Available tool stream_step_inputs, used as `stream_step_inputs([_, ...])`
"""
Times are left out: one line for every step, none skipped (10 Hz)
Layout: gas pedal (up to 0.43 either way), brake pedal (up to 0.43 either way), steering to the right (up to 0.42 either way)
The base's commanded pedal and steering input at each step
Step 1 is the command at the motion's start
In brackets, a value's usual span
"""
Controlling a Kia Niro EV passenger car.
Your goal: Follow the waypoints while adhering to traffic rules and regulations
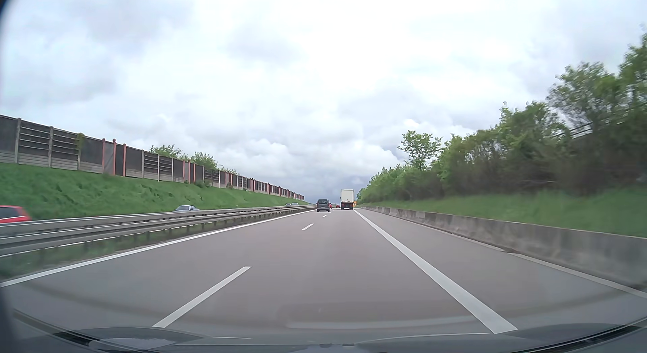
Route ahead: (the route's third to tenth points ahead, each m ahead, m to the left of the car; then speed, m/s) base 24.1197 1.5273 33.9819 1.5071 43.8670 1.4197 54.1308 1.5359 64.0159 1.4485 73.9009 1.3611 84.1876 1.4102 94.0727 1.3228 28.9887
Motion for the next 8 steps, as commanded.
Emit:
stream_step_inputs([0.189,0.012,-0.002])
stream_step_inputs([0.197,0.012,-0.001])
stream_step_inputs([0.197,0.012,-0.001])
stream_step_inputs([0.197,0.012,-0.001])
stream_step_inputs([0.209,0.012,-0.001])
stream_step_inputs([0.220,0.012,-0.001])
stream_step_inputs([0.220,0.012,-0.001])
stream_step_inputs([0.220,0.012,0.000])
